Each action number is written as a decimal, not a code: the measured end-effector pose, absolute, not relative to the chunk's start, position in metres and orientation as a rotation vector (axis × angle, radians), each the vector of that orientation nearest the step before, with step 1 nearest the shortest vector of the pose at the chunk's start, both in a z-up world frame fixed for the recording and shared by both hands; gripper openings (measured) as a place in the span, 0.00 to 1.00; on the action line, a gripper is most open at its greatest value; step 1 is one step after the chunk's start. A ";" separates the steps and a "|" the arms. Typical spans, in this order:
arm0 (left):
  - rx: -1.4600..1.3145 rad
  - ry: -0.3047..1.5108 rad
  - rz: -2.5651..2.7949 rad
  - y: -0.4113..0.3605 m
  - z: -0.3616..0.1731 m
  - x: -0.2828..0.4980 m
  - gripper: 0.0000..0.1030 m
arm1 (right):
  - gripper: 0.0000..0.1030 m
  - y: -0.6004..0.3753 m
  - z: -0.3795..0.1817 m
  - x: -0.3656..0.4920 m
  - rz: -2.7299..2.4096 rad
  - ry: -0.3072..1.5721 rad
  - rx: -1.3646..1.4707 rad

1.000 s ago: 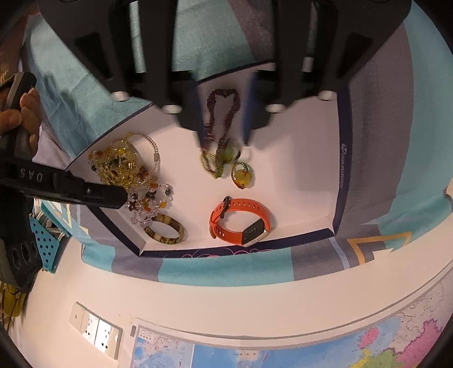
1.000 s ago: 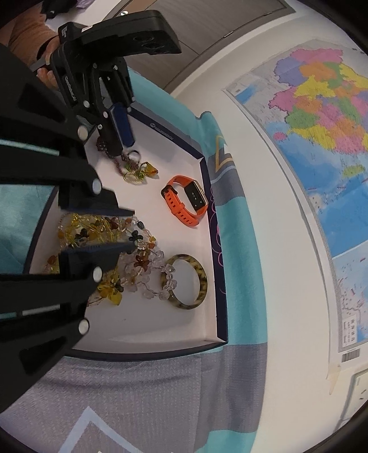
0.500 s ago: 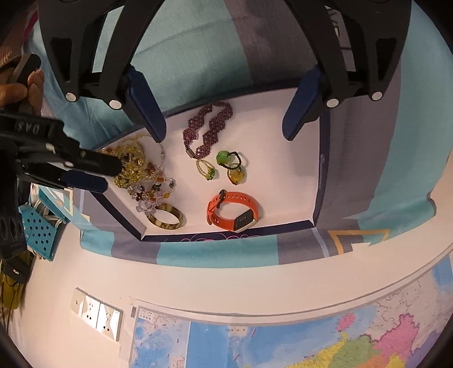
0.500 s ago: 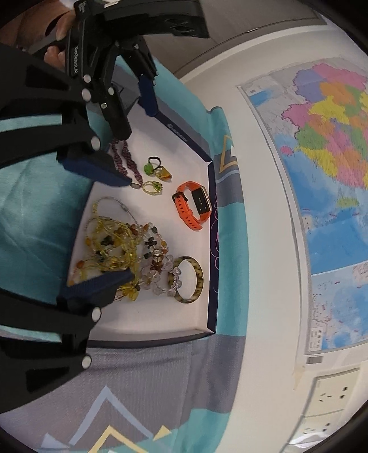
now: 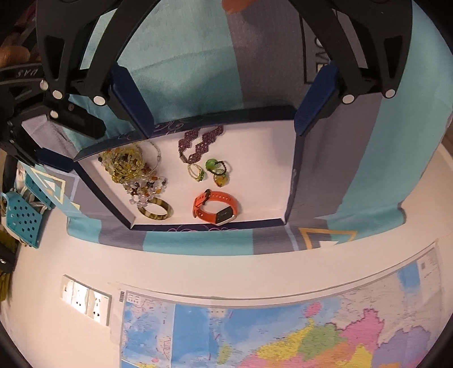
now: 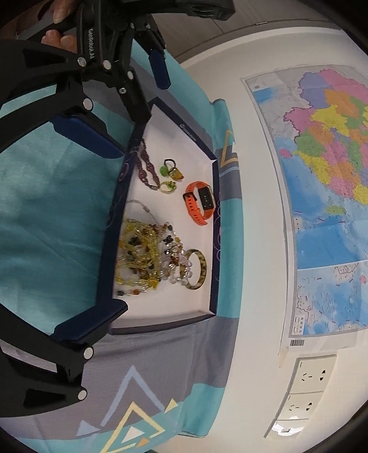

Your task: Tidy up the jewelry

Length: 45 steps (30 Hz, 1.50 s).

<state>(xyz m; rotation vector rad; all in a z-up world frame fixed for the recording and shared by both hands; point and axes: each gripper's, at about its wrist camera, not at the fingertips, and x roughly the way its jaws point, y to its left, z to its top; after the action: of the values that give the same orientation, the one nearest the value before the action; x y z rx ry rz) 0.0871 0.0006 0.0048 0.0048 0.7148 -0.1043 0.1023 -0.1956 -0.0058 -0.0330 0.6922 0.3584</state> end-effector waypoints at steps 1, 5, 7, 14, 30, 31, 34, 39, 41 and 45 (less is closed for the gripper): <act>-0.002 0.716 -0.104 0.001 0.005 0.085 0.95 | 0.93 -0.195 -0.006 0.100 0.355 0.694 -0.034; -0.019 0.717 -0.080 0.003 0.004 0.078 0.95 | 0.93 -0.196 -0.008 0.090 0.333 0.694 -0.036; -0.029 0.716 -0.072 0.003 0.004 0.073 0.95 | 0.93 -0.195 -0.009 0.086 0.334 0.696 -0.040; -0.043 0.705 -0.030 0.005 0.006 0.063 0.95 | 0.93 -0.195 -0.014 0.073 0.327 0.707 -0.030; -0.038 0.712 -0.014 0.000 0.003 0.050 0.95 | 0.93 -0.195 -0.017 0.064 0.311 0.720 -0.027; -0.036 0.710 -0.011 0.000 0.003 0.050 0.95 | 0.93 -0.195 -0.017 0.064 0.309 0.720 -0.026; -0.035 0.710 -0.013 0.000 0.002 0.048 0.95 | 0.93 -0.195 -0.018 0.064 0.306 0.724 -0.025; -0.043 0.712 -0.008 0.000 0.002 0.047 0.95 | 0.93 -0.195 -0.019 0.062 0.306 0.732 -0.024; -0.044 0.711 -0.005 0.000 0.002 0.046 0.95 | 0.93 -0.195 -0.019 0.062 0.304 0.734 -0.024; -0.039 0.706 -0.003 -0.001 0.002 0.045 0.95 | 0.93 -0.194 -0.020 0.062 0.305 0.744 -0.025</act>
<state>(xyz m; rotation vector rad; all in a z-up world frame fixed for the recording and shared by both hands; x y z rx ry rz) 0.0451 -0.0008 0.0024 -0.0388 0.7063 -0.0030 0.0621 -0.1939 -0.0204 -0.0249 0.7442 0.3052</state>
